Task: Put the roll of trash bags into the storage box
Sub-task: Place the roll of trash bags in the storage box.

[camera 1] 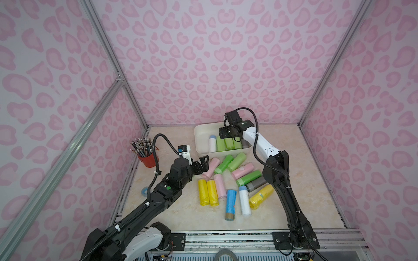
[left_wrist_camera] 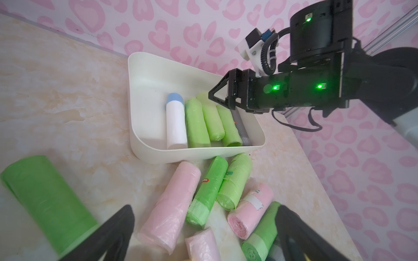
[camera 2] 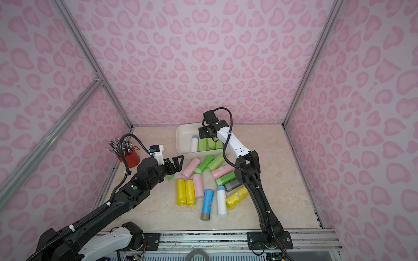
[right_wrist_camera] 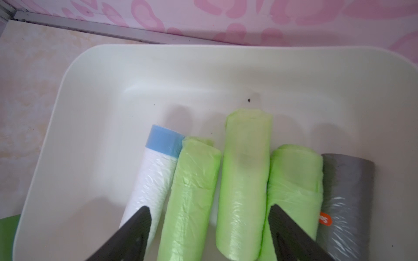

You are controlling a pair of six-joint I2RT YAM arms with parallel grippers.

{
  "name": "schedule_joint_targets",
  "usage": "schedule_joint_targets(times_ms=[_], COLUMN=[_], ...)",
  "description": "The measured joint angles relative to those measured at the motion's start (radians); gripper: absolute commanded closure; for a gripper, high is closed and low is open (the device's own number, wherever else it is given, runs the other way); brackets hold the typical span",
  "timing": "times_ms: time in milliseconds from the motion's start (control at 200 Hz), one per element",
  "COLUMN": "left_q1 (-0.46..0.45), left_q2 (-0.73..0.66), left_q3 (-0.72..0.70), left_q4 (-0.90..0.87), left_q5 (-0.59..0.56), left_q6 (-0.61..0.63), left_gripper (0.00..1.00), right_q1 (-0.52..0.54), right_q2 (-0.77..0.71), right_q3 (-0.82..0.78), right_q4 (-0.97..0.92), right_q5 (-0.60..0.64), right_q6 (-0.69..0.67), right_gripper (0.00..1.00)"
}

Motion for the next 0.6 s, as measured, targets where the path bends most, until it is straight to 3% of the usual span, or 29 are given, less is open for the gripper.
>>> schedule_joint_targets(times_ms=[65,330,600], left_q1=[0.005,0.021,0.118], left_q2=[0.000,-0.053,-0.111], left_q3=[0.005,0.008,-0.009], left_q4=[-0.013,-0.076,-0.188], left_q5=[-0.013,-0.106,-0.180], left_q6=[-0.001,-0.029,-0.072], left_gripper=[0.01,0.01,0.01], right_q1=[0.000,-0.002,-0.004], right_q2=[-0.042,-0.284,-0.589], right_q3=[-0.016,-0.250,-0.637], right_q4=[-0.002,-0.008,0.049], right_q5=[0.003,0.010,0.010], right_q6=[-0.005,0.002,0.034], right_gripper=[0.10,0.10,0.10])
